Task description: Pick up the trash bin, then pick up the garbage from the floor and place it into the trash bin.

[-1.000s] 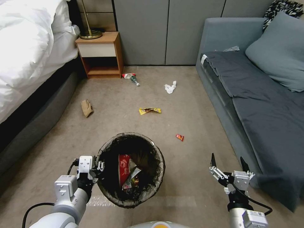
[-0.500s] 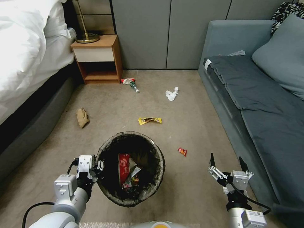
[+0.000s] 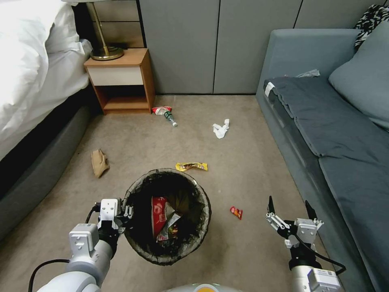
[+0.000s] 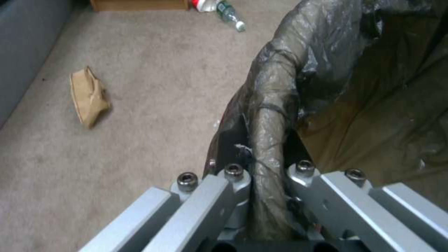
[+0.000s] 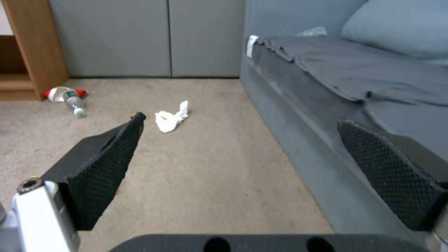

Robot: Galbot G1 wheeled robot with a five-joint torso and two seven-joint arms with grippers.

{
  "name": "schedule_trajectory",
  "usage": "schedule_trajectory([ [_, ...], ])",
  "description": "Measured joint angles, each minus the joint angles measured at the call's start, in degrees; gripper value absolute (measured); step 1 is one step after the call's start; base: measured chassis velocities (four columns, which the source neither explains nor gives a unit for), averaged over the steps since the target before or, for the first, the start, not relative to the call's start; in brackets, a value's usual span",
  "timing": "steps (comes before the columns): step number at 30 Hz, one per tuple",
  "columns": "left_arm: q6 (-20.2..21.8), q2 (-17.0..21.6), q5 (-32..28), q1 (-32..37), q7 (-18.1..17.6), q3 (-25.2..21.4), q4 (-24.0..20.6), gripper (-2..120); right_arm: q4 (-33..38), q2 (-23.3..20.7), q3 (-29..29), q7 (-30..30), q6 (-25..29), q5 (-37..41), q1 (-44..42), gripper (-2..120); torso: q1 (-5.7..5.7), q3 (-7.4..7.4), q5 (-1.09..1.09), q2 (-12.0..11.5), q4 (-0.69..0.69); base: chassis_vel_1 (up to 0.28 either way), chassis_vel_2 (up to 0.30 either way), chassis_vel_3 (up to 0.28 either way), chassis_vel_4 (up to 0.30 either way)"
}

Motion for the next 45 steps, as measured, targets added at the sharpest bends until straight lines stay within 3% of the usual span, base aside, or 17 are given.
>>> schedule_trajectory([
  [7,0.0,0.1,0.0,0.2,0.0,0.1,0.0,1,-3.1,-2.5,0.2,-2.2,-3.0,2.4,2.1,100,0.00,0.01,-0.02,0.0,-0.01,-0.098,0.084,0.100,-0.101],
  [13,0.1,0.3,-0.1,0.6,0.0,0.2,0.0,1,-7.3,-4.8,3.0,-13.6,-14.0,8.1,5.5,100,0.00,0.00,-0.02,0.0,0.00,0.000,0.000,0.000,0.000],
  [20,0.2,0.3,-0.1,1.2,0.0,0.1,0.0,1,-14.5,-4.9,2.8,-20.6,-17.4,7.9,10.3,100,0.00,0.00,-0.01,0.0,0.00,0.000,0.000,0.000,0.000],
  [28,0.2,0.1,-0.1,1.4,0.0,0.1,0.0,1,-22.3,-6.4,-0.7,-21.4,-17.1,7.6,17.0,100,0.00,0.00,-0.02,0.0,0.00,0.000,0.000,0.000,0.000],
  [34,0.6,0.0,0.6,1.8,0.5,-0.2,0.0,1,-27.0,-7.0,-4.3,-18.8,-22.6,12.2,21.7,100,0.00,0.00,-0.02,0.0,-0.01,0.000,0.000,0.000,0.000],
  [45,0.6,0.1,1.1,2.3,0.5,-0.4,0.0,1,-31.2,-6.1,-5.7,-17.5,-26.1,13.6,25.3,100,0.00,0.00,-0.01,0.0,0.00,0.000,0.000,0.000,0.000],
])
